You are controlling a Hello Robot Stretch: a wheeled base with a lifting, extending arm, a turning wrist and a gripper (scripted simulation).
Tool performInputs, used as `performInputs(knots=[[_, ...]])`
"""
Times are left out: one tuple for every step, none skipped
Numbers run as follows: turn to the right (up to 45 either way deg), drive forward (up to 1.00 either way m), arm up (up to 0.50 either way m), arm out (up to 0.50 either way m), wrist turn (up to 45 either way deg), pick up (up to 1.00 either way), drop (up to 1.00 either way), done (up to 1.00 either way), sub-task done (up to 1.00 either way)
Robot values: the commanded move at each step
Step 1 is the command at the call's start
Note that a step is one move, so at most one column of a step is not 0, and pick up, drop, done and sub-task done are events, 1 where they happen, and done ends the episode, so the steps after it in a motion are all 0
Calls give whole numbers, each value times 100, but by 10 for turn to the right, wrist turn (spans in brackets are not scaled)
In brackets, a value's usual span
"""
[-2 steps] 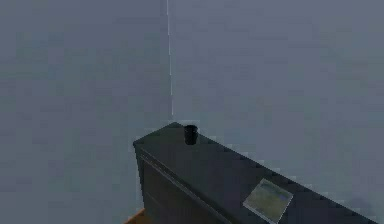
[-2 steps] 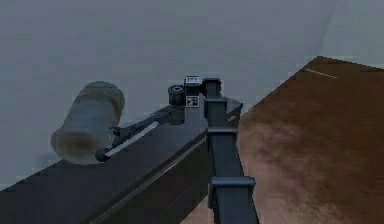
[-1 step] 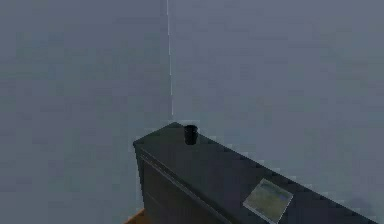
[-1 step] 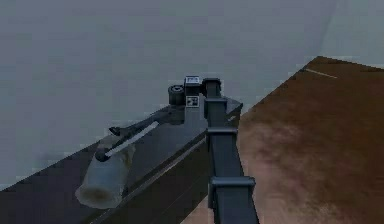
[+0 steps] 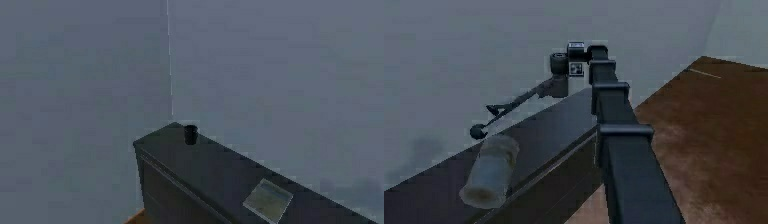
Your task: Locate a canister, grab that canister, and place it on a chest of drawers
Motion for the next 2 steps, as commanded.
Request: performInputs(knots=[[0, 0, 0, -8, 0, 0, 0, 0, 0], [0, 0, 0, 0, 0, 0, 0, 100, 0]])
